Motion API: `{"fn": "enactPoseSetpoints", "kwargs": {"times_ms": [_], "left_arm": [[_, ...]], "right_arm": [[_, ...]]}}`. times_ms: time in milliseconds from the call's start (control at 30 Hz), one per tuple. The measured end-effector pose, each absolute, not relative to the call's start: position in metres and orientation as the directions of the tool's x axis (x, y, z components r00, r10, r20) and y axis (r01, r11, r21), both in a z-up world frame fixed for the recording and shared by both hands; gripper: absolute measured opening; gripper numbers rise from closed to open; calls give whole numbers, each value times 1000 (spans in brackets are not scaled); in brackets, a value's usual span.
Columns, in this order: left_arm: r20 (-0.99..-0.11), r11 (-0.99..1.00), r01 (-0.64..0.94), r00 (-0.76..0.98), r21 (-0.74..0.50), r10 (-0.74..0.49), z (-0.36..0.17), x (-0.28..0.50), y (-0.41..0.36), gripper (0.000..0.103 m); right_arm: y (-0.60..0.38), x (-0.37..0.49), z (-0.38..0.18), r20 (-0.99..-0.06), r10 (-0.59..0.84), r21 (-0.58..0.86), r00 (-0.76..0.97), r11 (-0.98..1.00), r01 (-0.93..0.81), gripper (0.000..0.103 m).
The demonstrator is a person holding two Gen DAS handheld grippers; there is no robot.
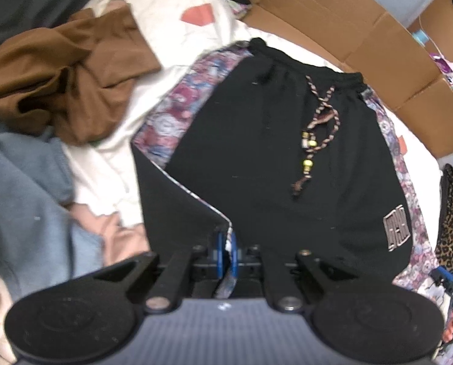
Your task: Fold clothes
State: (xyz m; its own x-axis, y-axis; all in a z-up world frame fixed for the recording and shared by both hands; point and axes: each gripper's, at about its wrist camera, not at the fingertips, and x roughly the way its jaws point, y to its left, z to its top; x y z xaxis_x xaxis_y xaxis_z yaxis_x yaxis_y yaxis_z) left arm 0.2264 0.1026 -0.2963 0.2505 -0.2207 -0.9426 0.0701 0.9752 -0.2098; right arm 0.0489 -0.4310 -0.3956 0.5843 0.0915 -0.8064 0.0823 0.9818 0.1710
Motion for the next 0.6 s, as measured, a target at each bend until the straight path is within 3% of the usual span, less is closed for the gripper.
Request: {"fn": "enactPoseSetpoints", "kwargs": {"times_ms": [600], "left_arm": [[-905, 923, 133, 190, -360, -380, -325, 242, -4, 6]], "right_arm": [[-439, 48, -391, -801, 127, 209, 585, 975, 75, 52]]}}
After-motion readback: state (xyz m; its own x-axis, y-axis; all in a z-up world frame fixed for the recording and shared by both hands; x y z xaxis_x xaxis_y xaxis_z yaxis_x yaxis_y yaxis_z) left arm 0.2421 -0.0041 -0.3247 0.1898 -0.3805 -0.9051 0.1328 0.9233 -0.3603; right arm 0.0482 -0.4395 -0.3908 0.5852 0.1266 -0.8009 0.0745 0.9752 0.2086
